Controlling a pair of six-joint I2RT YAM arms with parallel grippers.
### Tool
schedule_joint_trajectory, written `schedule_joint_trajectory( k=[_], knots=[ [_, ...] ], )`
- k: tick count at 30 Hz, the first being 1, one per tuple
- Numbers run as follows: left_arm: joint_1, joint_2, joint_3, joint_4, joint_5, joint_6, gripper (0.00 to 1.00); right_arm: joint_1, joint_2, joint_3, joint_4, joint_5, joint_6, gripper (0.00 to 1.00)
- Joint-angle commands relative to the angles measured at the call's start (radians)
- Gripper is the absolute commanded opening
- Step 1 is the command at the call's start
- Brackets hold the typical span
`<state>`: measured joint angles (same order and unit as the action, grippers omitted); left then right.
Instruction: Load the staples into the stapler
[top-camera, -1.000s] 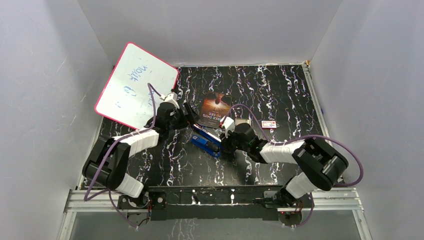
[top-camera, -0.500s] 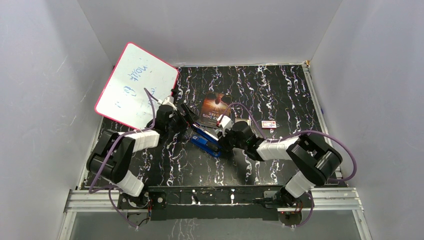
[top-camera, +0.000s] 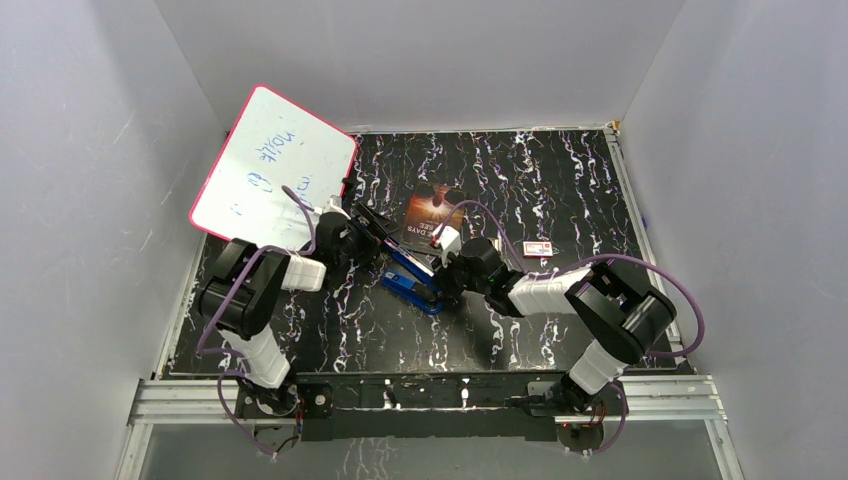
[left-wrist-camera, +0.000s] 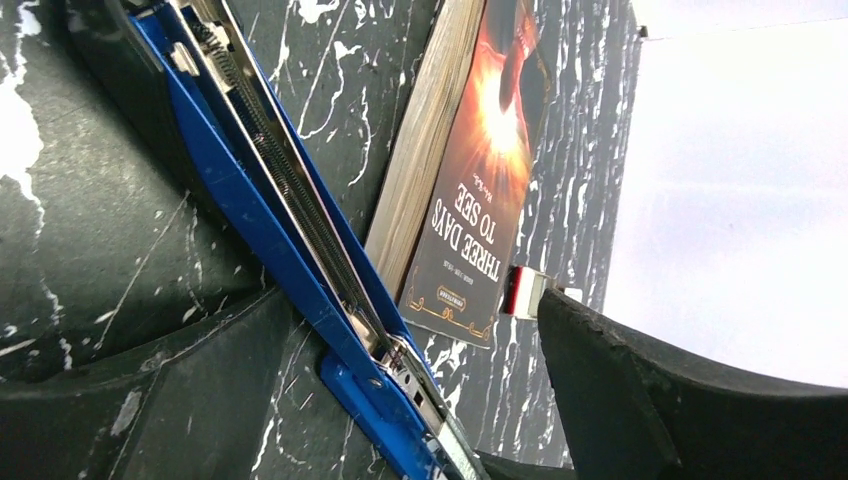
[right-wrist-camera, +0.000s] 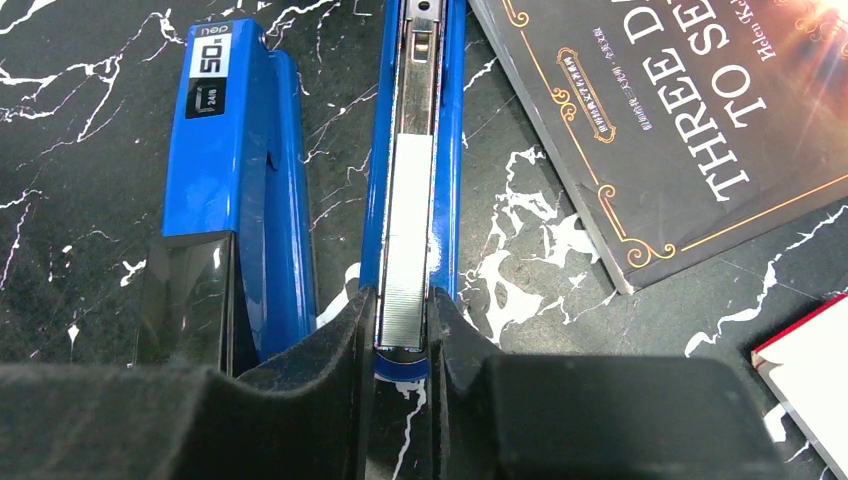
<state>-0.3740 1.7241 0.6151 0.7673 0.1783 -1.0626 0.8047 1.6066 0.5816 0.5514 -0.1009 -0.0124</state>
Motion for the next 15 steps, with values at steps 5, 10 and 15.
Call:
schedule_joint_trajectory(
  k=[5,10,15],
  knots=[
    [-0.002,0.152,-0.028,0.339,0.123,-0.095,0.80,0.004,0.002,-0.002,0.110,-0.100,0.024,0.00],
    [-0.011,0.171,-0.025,0.412,0.179,-0.082,0.80,0.004,0.017,0.016,0.128,-0.094,0.017,0.00],
    [-0.015,0.167,-0.036,0.431,0.196,-0.068,0.81,0.002,0.047,0.063,0.124,-0.114,-0.002,0.00]
  ],
)
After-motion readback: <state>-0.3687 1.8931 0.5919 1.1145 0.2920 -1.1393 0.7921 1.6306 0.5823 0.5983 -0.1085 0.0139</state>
